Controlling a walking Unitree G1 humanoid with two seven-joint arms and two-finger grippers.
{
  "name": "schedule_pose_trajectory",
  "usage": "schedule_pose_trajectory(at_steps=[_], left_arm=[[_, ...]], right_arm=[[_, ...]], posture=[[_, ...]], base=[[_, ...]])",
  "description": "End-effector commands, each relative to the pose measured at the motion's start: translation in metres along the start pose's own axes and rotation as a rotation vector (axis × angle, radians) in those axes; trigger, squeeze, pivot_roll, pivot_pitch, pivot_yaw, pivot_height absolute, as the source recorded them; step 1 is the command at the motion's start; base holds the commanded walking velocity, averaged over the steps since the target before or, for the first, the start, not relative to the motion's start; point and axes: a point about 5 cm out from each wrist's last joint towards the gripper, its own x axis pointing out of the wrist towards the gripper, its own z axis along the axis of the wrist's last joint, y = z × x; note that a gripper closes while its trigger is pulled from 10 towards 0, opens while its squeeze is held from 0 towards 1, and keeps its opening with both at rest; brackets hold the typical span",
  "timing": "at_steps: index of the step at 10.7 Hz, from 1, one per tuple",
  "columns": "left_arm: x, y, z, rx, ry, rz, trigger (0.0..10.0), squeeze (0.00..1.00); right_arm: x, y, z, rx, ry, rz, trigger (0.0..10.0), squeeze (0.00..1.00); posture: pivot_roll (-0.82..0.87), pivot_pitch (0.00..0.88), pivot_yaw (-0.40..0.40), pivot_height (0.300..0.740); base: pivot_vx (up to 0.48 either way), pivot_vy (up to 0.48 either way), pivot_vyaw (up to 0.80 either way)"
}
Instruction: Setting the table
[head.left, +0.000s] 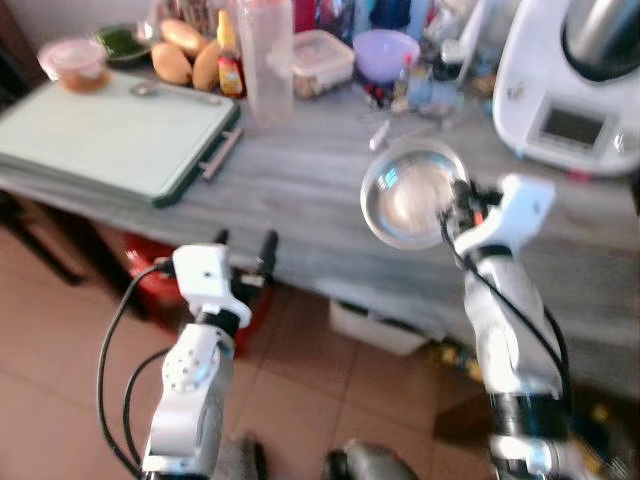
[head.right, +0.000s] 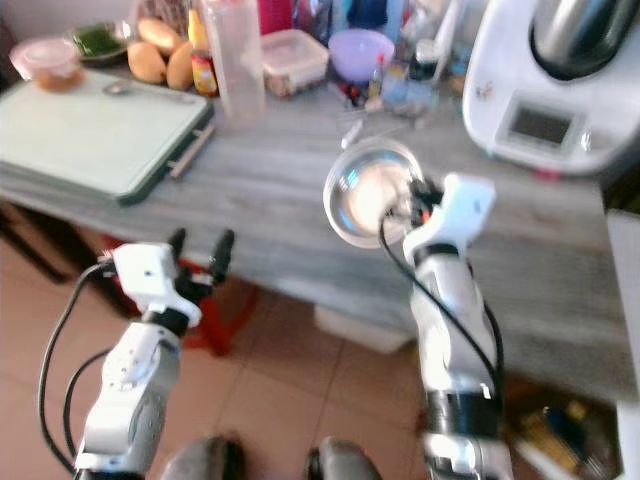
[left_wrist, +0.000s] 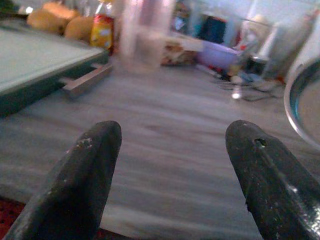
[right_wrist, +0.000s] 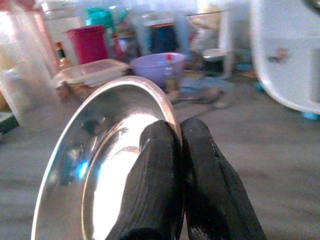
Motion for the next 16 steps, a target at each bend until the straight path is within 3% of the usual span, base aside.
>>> schedule_pose_trajectory(at_steps=[1,3,5,8,11,13,14,16], left_arm=[[-0.004,0.003,-0.003,0.009,0.005,0.037,10.0,0.0],[-0.002,0.006,-0.003,0.021,0.018,0.042,10.0,0.0],[0.002,0.006,-0.001,0.046,0.04,-0.036,10.0,0.0],[0.003,0.005,0.0,0.052,0.049,-0.06,10.0,0.0],[0.003,0.009,0.001,0.059,0.054,-0.059,10.0,0.0],[0.003,0.009,0.002,0.061,0.053,-0.062,10.0,0.0],[0.003,0.009,0.003,0.062,0.053,-0.067,10.0,0.0],[0.002,0.008,0.003,0.059,0.056,-0.073,10.0,0.0]], right_arm=[[0.002,-0.002,-0.005,-0.008,0.028,-0.002,10.0,0.0],[0.006,-0.011,-0.005,0.032,0.033,-0.079,10.0,0.0],[-0.006,-0.022,-0.021,0.19,0.1,-0.223,10.0,0.0],[-0.02,-0.01,-0.041,0.319,0.228,-0.209,10.0,0.0],[-0.029,-0.01,-0.052,0.397,0.329,-0.21,10.0,0.0],[-0.03,-0.01,-0.053,0.407,0.34,-0.22,10.0,0.0],[-0.031,-0.011,-0.054,0.411,0.35,-0.222,10.0,1.0],[-0.031,-0.013,-0.052,0.397,0.346,-0.215,10.0,1.0]], posture=[[0.04,0.114,-0.129,0.74],[0.02,0.123,-0.096,0.74],[-0.01,0.155,-0.03,0.74],[-0.01,0.158,-0.015,0.74],[-0.01,0.163,-0.005,0.74],[-0.01,0.167,0.0,0.74],[-0.01,0.169,0.0,0.74],[-0.01,0.175,0.001,0.74]], base=[[0.0,0.0,0.0],[0.0,0.0,0.0],[0.0,0.0,0.0],[0.0,0.0,0.0],[0.0,0.0,0.0],[0.0,0.0,0.0],[0.0,0.0,0.0],[0.0,0.0,0.0]])
